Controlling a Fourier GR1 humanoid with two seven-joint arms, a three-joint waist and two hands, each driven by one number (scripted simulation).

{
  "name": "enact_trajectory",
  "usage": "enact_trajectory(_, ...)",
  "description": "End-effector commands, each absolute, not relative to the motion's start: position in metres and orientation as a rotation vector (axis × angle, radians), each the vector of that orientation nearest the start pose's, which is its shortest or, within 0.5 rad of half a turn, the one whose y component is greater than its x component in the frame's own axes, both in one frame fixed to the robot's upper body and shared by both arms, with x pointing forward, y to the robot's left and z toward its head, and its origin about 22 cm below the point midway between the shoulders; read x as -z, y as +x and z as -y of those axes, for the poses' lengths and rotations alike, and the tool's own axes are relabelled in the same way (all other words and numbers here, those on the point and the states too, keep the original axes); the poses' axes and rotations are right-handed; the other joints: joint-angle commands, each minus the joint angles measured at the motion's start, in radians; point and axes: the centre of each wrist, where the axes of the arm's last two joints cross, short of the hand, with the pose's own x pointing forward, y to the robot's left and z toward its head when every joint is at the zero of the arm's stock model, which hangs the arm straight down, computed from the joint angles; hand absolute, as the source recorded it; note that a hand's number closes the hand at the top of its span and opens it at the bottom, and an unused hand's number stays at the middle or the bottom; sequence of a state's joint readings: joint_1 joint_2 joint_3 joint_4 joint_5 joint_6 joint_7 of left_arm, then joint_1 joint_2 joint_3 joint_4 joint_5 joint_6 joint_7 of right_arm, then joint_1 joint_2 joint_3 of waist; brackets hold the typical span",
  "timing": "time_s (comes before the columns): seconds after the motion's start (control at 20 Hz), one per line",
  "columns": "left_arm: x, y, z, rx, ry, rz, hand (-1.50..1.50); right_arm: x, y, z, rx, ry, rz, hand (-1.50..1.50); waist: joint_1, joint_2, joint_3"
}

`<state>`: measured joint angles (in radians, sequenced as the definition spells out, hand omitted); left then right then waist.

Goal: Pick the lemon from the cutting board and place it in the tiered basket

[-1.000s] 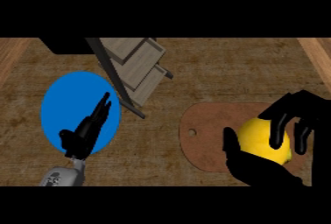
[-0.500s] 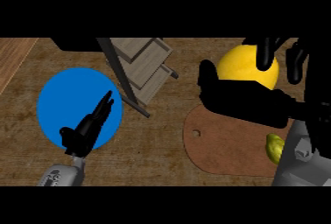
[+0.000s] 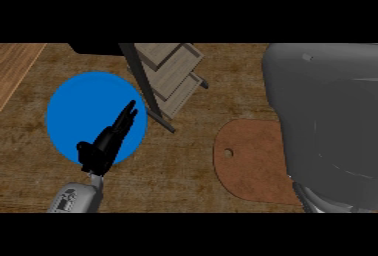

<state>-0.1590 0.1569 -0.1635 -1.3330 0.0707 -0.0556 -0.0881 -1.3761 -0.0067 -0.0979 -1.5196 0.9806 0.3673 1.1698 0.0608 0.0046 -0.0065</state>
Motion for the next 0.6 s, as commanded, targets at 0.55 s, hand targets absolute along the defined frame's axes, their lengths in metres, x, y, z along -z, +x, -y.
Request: enact_trajectory(0.55,0.017,0.273,-0.222,0.288,-0.130,1.546,0.00,-0.400,0.392,0.006,-0.354,-0.920,1.298,1.50,0.013,0.013,0.002)
